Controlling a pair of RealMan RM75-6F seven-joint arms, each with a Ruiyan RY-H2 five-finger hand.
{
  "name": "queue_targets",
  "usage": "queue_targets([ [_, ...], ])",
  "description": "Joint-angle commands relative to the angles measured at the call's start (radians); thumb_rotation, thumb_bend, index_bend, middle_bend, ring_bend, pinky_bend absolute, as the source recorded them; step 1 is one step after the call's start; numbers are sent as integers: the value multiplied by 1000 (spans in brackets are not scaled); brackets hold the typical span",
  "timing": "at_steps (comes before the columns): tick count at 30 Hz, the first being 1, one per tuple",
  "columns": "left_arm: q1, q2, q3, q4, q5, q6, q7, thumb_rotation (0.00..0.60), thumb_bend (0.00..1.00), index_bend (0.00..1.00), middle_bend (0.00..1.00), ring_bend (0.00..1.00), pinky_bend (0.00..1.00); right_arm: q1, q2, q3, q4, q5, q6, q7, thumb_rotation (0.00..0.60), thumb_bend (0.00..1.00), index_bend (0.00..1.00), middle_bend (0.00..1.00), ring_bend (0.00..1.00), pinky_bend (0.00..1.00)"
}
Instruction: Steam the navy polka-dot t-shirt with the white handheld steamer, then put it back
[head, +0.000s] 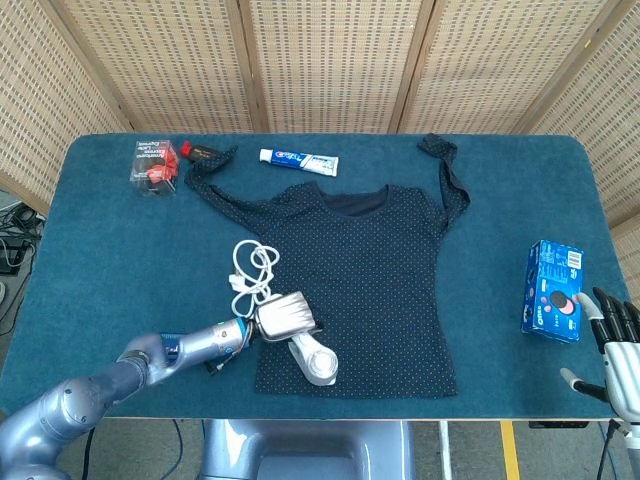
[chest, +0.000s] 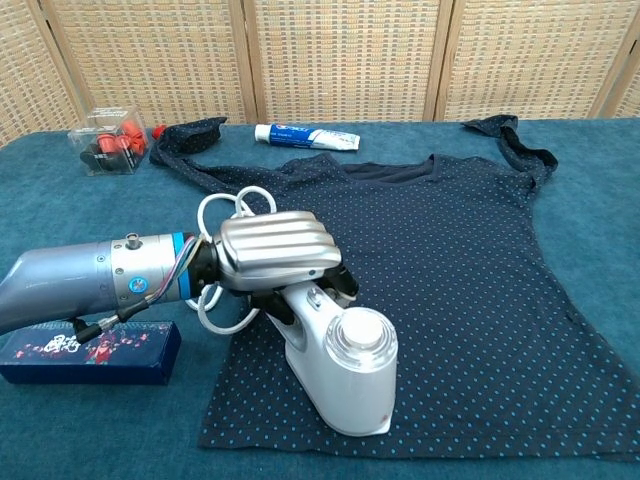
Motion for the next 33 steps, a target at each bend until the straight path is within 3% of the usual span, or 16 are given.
queue_targets([
  [1, -6, -2, 6, -4, 17, 14, 17, 600, 739, 1000, 875, 767, 849, -1, 1, 0, 0, 0, 1, 0, 600, 0, 30, 0, 0, 0],
  [11, 3, -35, 9, 71, 18, -4, 39, 600, 738, 1000, 875, 767, 849, -1, 2, 0, 0, -1, 1, 4, 600, 0, 30, 0, 0, 0],
  [25, 54, -73, -1, 292, -32, -40, -50, 600, 737, 1000, 875, 767, 849, 2, 0, -3, -2, -4, -6, 0, 600, 0, 30, 0, 0, 0],
  [33, 65, -81, -13, 348, -51, -32, -94, 600, 737, 1000, 875, 767, 849, 3, -2, -2, -3, -2, -8, -7, 600, 0, 30, 0, 0, 0],
])
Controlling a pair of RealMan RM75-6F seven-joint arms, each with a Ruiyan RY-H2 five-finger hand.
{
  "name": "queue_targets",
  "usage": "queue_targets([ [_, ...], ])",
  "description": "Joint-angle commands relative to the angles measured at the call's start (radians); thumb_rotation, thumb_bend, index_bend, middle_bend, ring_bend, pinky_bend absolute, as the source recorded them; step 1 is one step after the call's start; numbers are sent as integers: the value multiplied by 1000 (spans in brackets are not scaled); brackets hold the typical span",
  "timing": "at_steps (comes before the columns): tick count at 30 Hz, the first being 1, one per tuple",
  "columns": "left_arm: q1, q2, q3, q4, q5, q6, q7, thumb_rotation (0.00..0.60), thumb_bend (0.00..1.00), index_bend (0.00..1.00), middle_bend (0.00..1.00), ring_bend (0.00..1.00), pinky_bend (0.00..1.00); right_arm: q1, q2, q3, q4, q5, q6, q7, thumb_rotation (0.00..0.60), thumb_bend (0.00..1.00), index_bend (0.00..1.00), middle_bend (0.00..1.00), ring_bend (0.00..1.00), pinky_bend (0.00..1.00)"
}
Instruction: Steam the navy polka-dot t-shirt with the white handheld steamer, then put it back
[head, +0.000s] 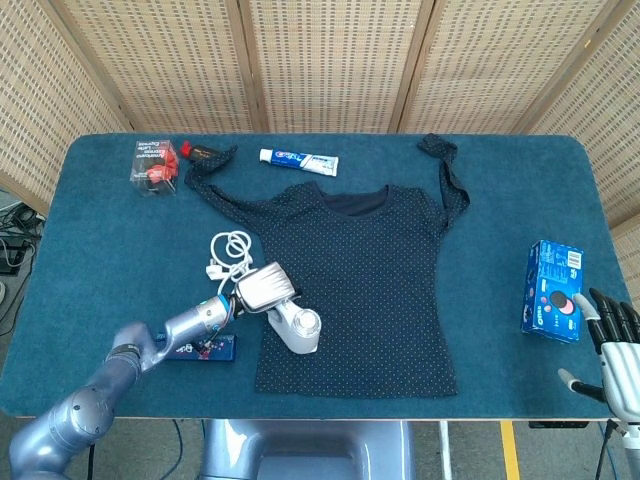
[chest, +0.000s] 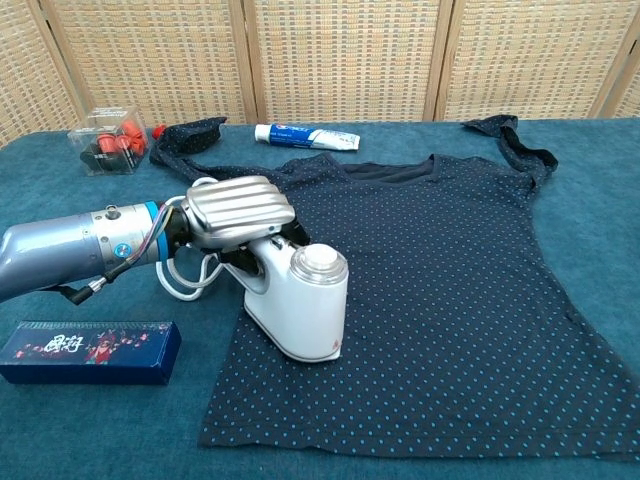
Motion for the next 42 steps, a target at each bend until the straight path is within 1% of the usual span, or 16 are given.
queue_targets([
  [1, 2, -4, -4, 11, -4, 11, -12, 600, 737, 1000, 875, 767, 849, 0, 0, 0, 0, 1, -1, -1, 600, 0, 30, 0, 0, 0],
  [8, -6, -18, 5, 10, 6, 28, -30, 600, 737, 1000, 875, 767, 849, 0, 2, 0, -1, 3, -2, 3, 600, 0, 30, 0, 0, 0],
  [16, -13, -39, 15, -18, 26, 81, -22, 600, 737, 1000, 875, 767, 849, -2, 7, 1, -2, 1, 4, 12, 600, 0, 30, 0, 0, 0],
  [19, -21, -47, 2, -22, 19, 94, -9, 600, 737, 1000, 875, 767, 849, -3, 8, -1, -2, -2, 4, 15, 600, 0, 30, 0, 0, 0],
  [21, -30, -54, -16, -23, 6, 92, -5, 600, 737, 1000, 875, 767, 849, -2, 8, -1, -2, -3, 4, 15, 600, 0, 30, 0, 0, 0],
  [26, -69, -76, -71, -9, -39, 56, 8, 600, 734, 1000, 875, 767, 849, -4, 9, -2, -3, -5, 7, 15, 600, 0, 30, 0, 0, 0],
  [28, -90, -91, -99, 7, -65, 22, 19, 600, 735, 1000, 875, 767, 849, -3, 8, -2, -3, -6, 6, 14, 600, 0, 30, 0, 0, 0],
  [32, -112, -116, -132, 40, -99, -31, 34, 600, 734, 1000, 875, 767, 849, -3, 9, -3, -4, -7, 5, 16, 600, 0, 30, 0, 0, 0],
  [37, -121, -144, -148, 88, -127, -104, 49, 600, 734, 1000, 874, 767, 849, -4, 11, -2, -3, -5, 7, 22, 600, 0, 30, 0, 0, 0],
  [42, -114, -154, -135, 104, -124, -134, 46, 600, 734, 1000, 875, 767, 849, -3, 12, -1, -2, -3, 4, 25, 600, 0, 30, 0, 0, 0],
])
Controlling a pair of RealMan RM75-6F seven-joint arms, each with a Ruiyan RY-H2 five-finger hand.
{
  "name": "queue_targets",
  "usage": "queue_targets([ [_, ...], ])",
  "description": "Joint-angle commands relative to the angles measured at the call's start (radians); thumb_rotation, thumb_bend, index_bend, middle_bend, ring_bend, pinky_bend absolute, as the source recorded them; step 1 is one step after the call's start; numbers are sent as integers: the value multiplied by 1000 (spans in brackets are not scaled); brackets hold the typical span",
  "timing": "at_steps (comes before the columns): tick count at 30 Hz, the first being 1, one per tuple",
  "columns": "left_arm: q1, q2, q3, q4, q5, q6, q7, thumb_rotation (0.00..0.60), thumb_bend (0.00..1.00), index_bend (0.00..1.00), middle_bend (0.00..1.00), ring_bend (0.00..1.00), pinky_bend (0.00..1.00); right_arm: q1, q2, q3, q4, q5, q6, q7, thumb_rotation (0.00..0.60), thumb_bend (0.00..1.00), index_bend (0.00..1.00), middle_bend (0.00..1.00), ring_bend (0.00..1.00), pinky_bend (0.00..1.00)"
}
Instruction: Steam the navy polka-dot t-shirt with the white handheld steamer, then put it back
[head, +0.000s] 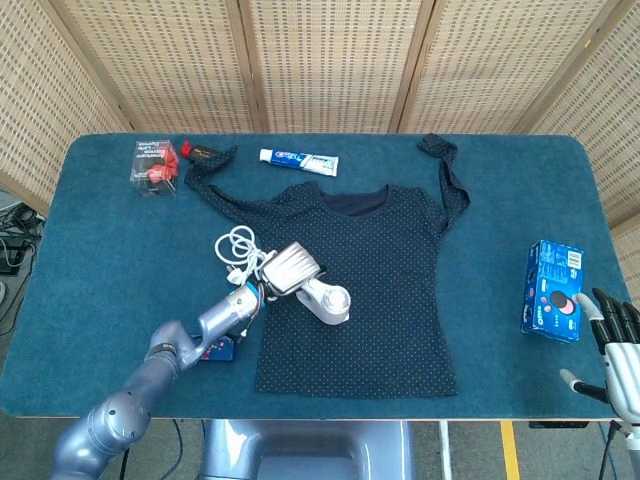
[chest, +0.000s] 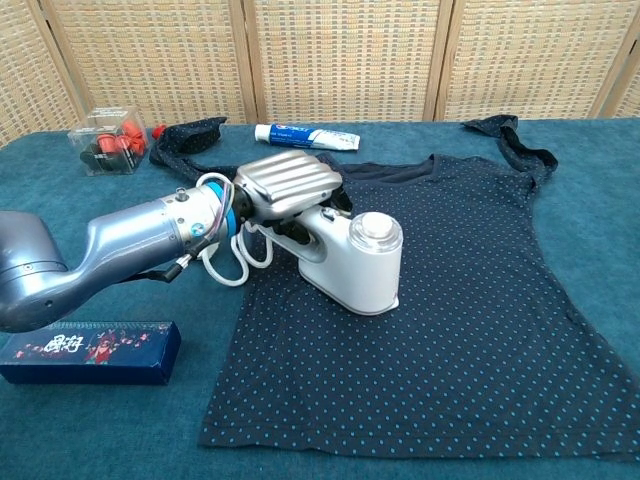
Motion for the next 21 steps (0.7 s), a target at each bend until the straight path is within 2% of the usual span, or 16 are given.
queue_targets([
  [1, 8, -6, 18, 5, 10, -5, -3, 600, 734, 1000, 875, 767, 849, 1, 0, 0, 1, 0, -2, 1, 600, 0, 30, 0, 0, 0],
  [8, 30, 0, 41, -12, 26, 29, -42, 600, 734, 1000, 875, 767, 849, 1, 0, -1, -1, -2, -3, 1, 600, 0, 30, 0, 0, 0],
  [16, 69, 38, 100, -56, 73, 90, -90, 600, 734, 1000, 875, 767, 849, -1, 2, -4, -5, -9, 3, 1, 600, 0, 30, 0, 0, 0],
  [21, 76, 57, 120, -94, 91, 117, -103, 600, 734, 1000, 875, 767, 849, -2, 2, -6, -8, -16, 6, -2, 600, 0, 31, 0, 0, 0],
])
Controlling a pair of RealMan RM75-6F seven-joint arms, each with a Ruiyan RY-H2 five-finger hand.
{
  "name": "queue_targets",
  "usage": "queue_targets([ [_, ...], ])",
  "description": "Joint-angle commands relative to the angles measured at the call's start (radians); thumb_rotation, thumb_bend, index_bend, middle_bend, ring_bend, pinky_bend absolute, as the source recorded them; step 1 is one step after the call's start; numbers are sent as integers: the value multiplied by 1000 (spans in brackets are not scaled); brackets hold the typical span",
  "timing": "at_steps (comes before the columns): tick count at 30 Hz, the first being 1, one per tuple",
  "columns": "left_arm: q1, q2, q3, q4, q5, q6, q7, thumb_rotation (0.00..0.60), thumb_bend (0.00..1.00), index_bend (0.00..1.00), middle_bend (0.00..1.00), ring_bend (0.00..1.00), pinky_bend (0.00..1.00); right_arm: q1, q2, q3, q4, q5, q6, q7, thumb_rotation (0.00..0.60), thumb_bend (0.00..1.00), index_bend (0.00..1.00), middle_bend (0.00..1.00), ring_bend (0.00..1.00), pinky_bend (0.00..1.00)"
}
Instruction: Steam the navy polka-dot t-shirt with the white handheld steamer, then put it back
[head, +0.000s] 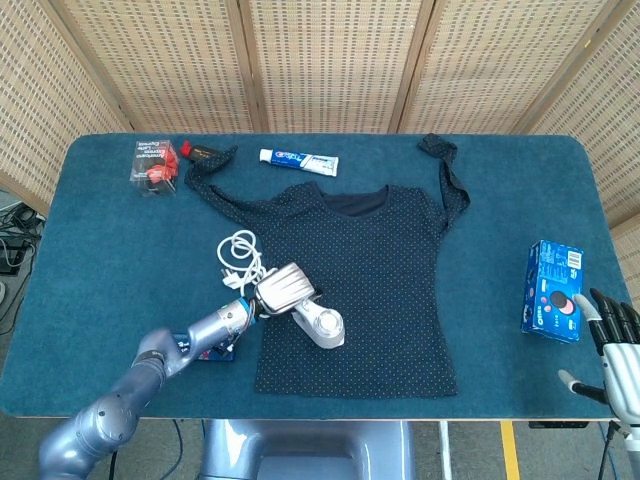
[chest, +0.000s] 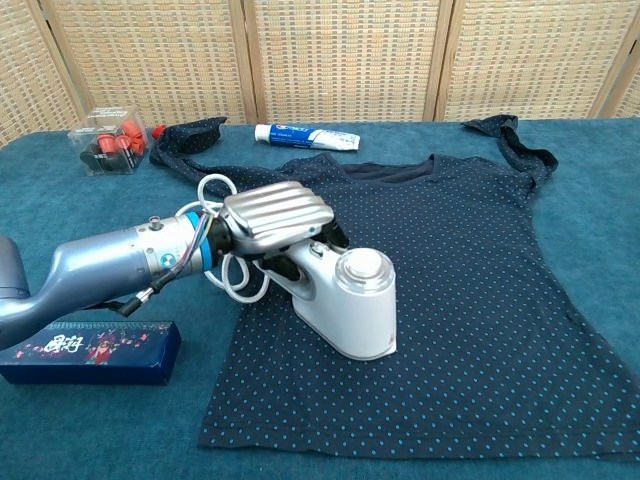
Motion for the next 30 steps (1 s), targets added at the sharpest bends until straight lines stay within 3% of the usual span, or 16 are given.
queue_targets([
  [1, 2, 12, 12, -22, 12, 12, -5, 600, 734, 1000, 875, 767, 849, 0, 0, -1, -1, -2, 1, -2, 600, 0, 31, 0, 0, 0],
  [12, 6, 42, 54, -91, 60, 66, 31, 600, 734, 1000, 874, 767, 849, -2, 0, -2, -4, -6, 4, -6, 600, 0, 34, 0, 0, 0],
  [30, 30, 88, 45, 5, 37, 30, 73, 600, 734, 1000, 875, 767, 849, 0, -3, -4, -4, -7, 0, -12, 600, 0, 34, 0, 0, 0],
])
